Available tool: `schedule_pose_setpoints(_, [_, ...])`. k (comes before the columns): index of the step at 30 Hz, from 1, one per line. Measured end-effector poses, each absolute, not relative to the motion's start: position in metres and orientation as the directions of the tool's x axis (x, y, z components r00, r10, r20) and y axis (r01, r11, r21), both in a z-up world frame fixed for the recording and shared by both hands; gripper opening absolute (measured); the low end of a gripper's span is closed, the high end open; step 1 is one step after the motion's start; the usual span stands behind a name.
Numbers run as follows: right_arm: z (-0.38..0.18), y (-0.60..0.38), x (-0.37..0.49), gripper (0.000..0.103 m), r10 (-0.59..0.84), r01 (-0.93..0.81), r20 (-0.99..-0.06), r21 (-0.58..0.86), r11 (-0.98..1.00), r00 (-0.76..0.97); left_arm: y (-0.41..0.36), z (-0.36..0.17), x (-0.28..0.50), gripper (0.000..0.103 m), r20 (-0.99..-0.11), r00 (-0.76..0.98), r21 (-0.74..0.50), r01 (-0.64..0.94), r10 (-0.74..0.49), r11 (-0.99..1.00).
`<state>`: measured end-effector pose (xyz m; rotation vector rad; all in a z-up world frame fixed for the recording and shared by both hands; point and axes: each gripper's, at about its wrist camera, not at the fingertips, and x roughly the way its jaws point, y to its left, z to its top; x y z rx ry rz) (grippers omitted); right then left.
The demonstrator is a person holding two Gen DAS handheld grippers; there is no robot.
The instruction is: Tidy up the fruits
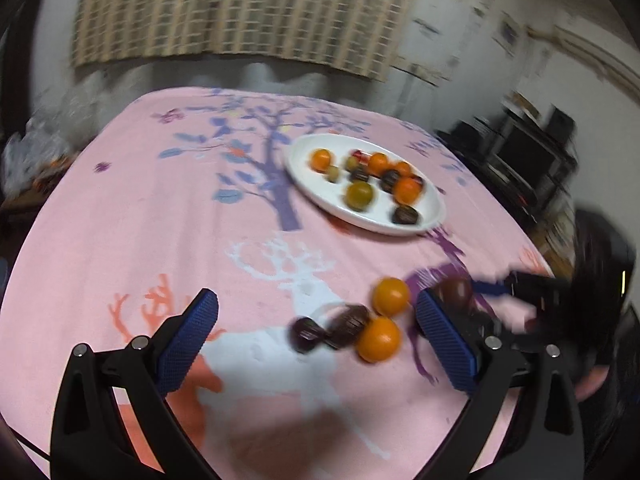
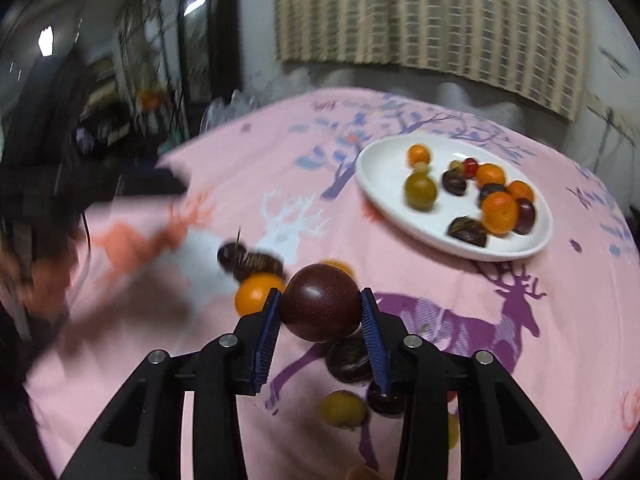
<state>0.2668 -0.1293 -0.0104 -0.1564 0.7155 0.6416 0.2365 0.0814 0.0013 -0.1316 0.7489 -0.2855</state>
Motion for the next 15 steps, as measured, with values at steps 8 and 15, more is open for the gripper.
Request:
schedule_pose_setpoints(8, [0.003,-0.162,0.275,0.041,0.473,-0.496,-0.617,0.15,0.855,0.629,0.013,-0.04,0.219,0.05,-0.754,0.539,-0.159,0.404,-0.375,0.901])
schedule_pose_setpoints(15, [0.003,-0.168,0.276,0.041,0.465,-0.47,-0.617,0.169,0.866,0.635,0.014,-0.056,0.238,0.05,-0.786,0.548,-0.138,0.296,-0.286,0.945])
